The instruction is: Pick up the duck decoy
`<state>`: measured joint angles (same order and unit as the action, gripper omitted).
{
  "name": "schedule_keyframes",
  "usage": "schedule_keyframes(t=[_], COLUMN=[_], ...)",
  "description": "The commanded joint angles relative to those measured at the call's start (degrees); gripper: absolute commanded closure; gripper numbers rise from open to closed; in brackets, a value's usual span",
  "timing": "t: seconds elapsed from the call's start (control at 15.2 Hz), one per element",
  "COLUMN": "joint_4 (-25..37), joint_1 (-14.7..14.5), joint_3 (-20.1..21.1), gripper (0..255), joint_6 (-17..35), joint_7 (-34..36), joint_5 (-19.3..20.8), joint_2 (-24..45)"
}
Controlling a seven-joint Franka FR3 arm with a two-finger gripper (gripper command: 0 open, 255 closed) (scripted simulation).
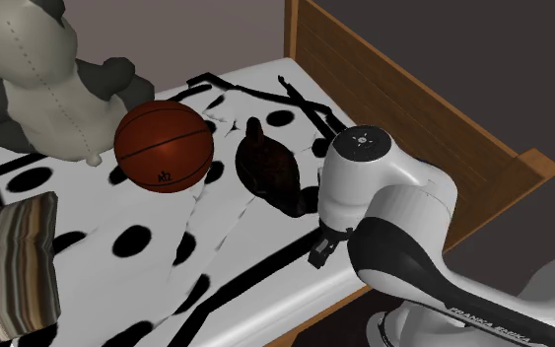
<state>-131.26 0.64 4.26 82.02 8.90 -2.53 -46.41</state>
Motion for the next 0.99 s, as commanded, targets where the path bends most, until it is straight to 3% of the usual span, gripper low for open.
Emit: schedule_keyframes(t=[0.0, 0.92], joint_4=[0.0, 20.33], joint_1=[0.0, 4.85], joint_3=[0.0, -1.22], gripper=[0, 0], joint_6=[0.0, 11.25], joint_7=[0.0, 1.68], joint_5=[0.0, 6.38], joint_2=[0.0, 24.31])
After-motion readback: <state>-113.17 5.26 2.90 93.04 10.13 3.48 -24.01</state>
